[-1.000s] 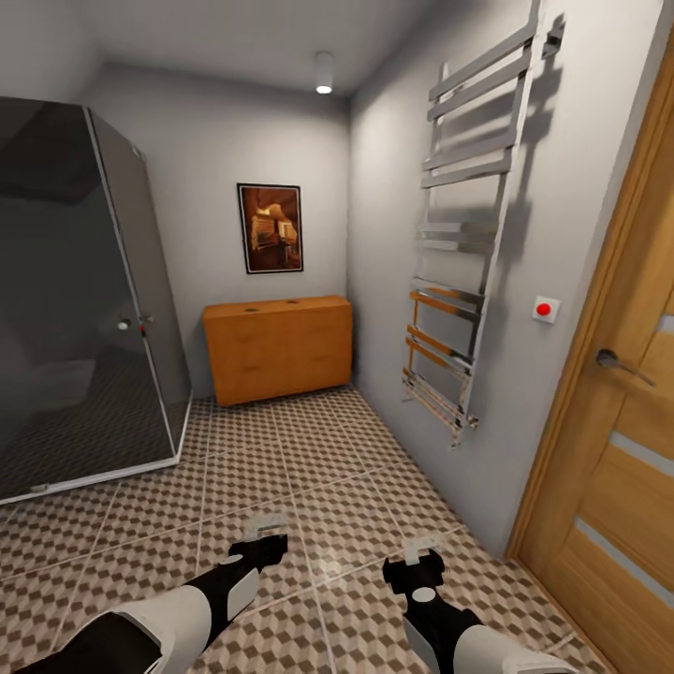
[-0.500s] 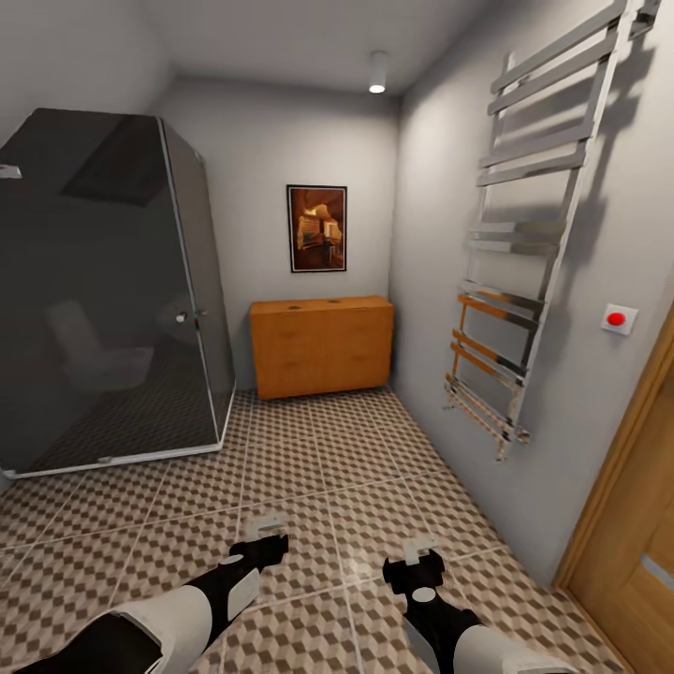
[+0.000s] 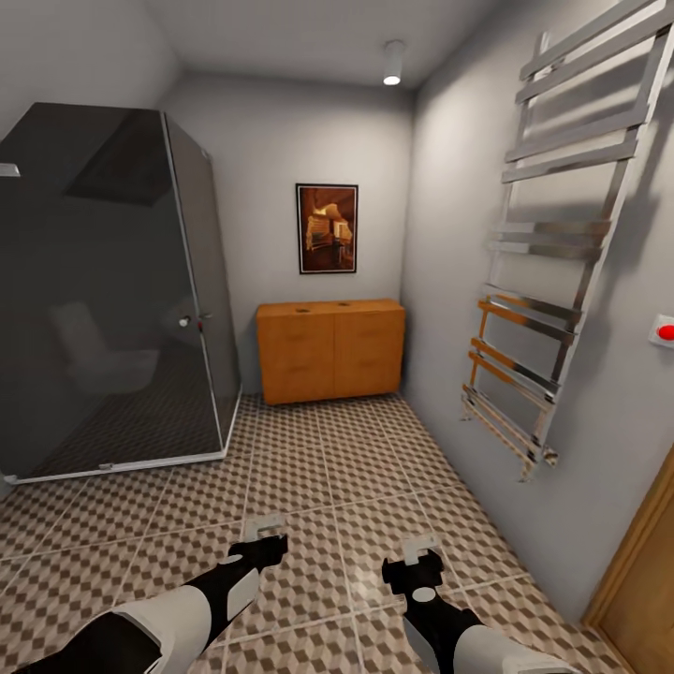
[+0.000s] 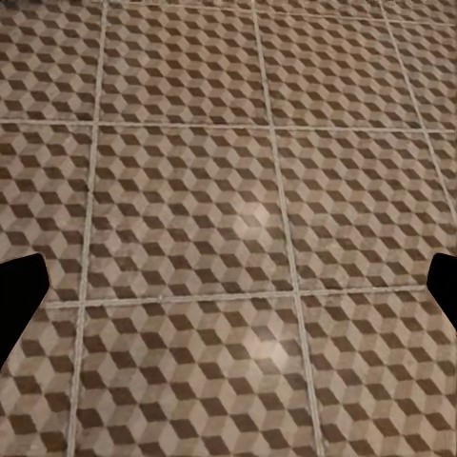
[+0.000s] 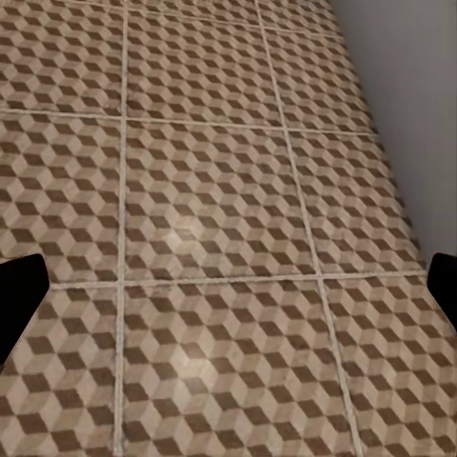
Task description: Take the four mousetraps from the cabinet in the bathroom and place them on the bathroom floor. Make sure all four end up on the same floor surface, and ensure that at least two of them are either under or directly next to the same bathroom sink.
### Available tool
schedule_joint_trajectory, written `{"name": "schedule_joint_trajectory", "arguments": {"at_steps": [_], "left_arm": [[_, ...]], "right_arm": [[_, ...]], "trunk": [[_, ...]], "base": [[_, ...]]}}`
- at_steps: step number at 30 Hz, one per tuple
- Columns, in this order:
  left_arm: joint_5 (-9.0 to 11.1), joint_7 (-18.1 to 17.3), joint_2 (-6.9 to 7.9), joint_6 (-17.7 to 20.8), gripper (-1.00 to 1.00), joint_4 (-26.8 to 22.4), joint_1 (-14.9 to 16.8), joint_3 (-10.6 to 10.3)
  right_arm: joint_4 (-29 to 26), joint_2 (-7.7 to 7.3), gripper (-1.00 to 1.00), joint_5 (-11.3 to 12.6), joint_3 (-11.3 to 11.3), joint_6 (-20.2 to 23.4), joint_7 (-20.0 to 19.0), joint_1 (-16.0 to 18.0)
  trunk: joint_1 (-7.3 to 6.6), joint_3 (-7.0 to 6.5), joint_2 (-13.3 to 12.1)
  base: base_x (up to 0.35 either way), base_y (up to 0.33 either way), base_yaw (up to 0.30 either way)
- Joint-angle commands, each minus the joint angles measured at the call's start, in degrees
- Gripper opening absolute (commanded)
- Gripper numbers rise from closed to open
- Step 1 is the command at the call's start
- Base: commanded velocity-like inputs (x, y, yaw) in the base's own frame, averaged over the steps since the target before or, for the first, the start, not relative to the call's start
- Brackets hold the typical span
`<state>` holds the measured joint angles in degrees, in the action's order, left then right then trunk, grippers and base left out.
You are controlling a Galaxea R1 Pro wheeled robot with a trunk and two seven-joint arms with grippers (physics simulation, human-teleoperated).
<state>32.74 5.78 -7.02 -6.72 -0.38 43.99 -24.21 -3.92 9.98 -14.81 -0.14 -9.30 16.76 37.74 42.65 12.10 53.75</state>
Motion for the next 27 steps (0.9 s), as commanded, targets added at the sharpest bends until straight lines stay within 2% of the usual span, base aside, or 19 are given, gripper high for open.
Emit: {"name": "schedule_joint_trajectory", "arguments": {"at_steps": [1, 27], "left_arm": [[0.39, 0.2, -0.02, -0.14, 1.0, 0.03, 0.04, -0.49], [0.4, 0.2, 0.02, -0.14, 1.0, 0.03, 0.04, -0.49]], "right_arm": [[0.09, 0.01, 1.0, -0.3, -0.03, -0.11, 0.25, 0.06], [0.06, 0.01, 1.0, -0.75, -0.03, -0.27, 0.37, 0.07]], "trunk": [[0.04, 0.08, 0.05], [0.04, 0.08, 0.05]], "base": [[0.326, 0.0, 0.002], [0.328, 0.0, 0.0]]}}
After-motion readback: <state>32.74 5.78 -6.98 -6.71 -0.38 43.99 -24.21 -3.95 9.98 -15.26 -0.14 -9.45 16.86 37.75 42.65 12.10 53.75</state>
